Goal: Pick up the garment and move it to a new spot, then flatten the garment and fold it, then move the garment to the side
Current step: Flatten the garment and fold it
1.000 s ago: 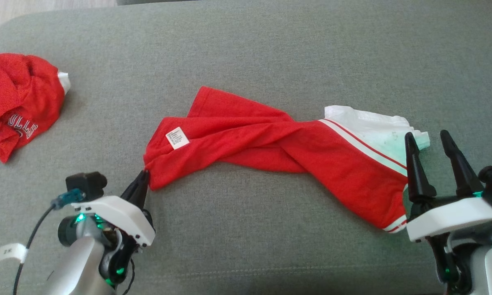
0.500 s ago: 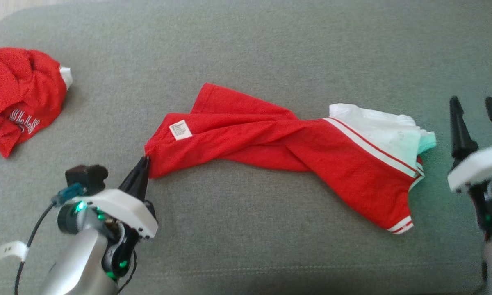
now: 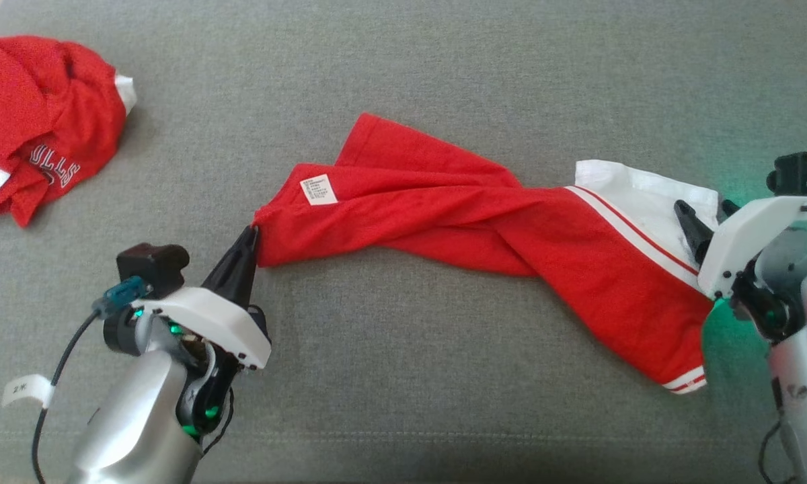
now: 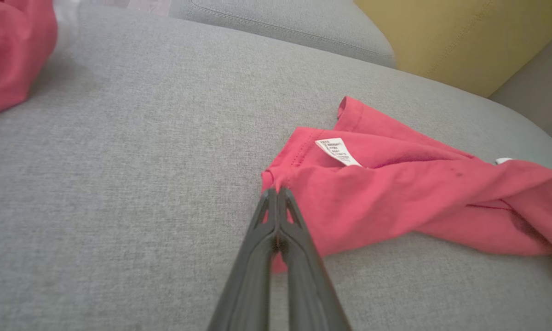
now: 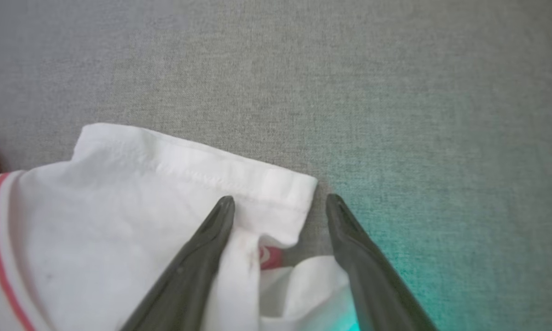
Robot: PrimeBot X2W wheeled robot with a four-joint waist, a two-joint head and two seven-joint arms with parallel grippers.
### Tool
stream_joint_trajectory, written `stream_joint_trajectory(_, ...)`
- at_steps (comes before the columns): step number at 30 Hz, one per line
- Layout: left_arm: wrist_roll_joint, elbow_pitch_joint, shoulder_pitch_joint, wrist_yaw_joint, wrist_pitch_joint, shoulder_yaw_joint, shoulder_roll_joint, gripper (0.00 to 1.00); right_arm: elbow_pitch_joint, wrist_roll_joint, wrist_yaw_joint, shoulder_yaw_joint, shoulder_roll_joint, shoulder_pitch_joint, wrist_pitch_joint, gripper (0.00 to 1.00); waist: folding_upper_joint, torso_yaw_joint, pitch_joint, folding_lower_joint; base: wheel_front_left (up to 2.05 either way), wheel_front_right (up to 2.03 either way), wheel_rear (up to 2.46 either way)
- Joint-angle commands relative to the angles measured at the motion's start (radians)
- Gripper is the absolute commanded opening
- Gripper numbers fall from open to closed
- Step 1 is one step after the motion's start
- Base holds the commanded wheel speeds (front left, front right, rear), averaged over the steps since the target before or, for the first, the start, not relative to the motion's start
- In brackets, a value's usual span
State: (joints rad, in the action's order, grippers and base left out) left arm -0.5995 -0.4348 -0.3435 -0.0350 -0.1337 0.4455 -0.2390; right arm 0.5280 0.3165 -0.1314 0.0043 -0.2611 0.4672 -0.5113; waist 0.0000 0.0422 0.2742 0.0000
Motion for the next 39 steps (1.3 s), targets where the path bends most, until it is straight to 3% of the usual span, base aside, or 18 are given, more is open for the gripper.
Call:
stream_joint_trajectory(1, 0.009, 0.027, -0.048, 0.001, -0.011, -0.032, -0.021, 0.0, -0.028, 0.009, 0.001, 0.02, -0.015, 0.027, 0.0, 1.0, 0.0, 0.0, 0.001, 0.0, 0.0, 0.0, 0.0)
stream_joint_trajectory(3, 0.008, 0.024, -0.049, 0.001, -0.015, -0.033, -0.023, 0.0, -0.009, 0.022, 0.001, 0.029, -0.016, 0.037, 0.003, 1.0, 0.0, 0.0, 0.002, 0.0, 0.0, 0.0, 0.0)
stream_joint_trajectory(4, 0.007, 0.023, -0.05, 0.001, -0.017, -0.033, -0.023, 0.0, -0.002, 0.032, 0.001, 0.033, -0.014, 0.04, 0.005, 0.44, 0.0, 0.0, 0.001, 0.0, 0.0, 0.0, 0.0)
stream_joint_trajectory(5, 0.007, 0.021, -0.049, 0.001, -0.02, -0.033, -0.024, 0.0, 0.002, 0.041, 0.001, 0.036, -0.014, 0.042, 0.015, 0.05, 0.0, -0.001, -0.001, 0.0, 0.0, 0.0, 0.0)
stream_joint_trajectory(6, 0.006, 0.021, -0.048, 0.001, -0.024, -0.034, -0.026, 0.0, 0.004, 0.048, 0.001, 0.036, -0.015, 0.044, 0.028, 0.0, 0.0, -0.002, -0.004, 0.0, 0.0, 0.0, 0.0)
stream_joint_trajectory(13, 0.023, 0.057, -0.038, 0.021, -0.07, -0.051, -0.05, 0.0, -0.056, 0.096, 0.001, 0.027, -0.027, 0.042, 0.183, 0.0, 0.0, -0.014, -0.049, 0.0, 0.0, 0.0, 0.0)
stream_joint_trajectory(22, 0.063, 0.272, -0.054, 0.087, -0.077, -0.1, -0.121, 0.0, -0.343, 0.081, 0.001, -0.014, -0.036, -0.004, 0.333, 0.0, 0.0, -0.033, -0.135, 0.0, 0.0, 0.0, 0.0)
stream_joint_trajectory(32, 0.082, 0.566, -0.146, 0.149, 0.018, -0.169, -0.209, 0.0, -0.763, 0.01, 0.001, -0.105, -0.024, 0.001, 0.292, 0.0, 0.0, -0.046, -0.215, 0.0, 0.0, 0.0, 0.0)
stream_joint_trajectory(39, 0.079, 0.658, -0.228, 0.167, 0.102, -0.187, -0.24, 0.0, -0.876, 0.002, 0.001, -0.133, -0.025, 0.051, 0.213, 0.0, 0.0, -0.056, -0.261, 0.0, 0.0, 0.0, 0.0)
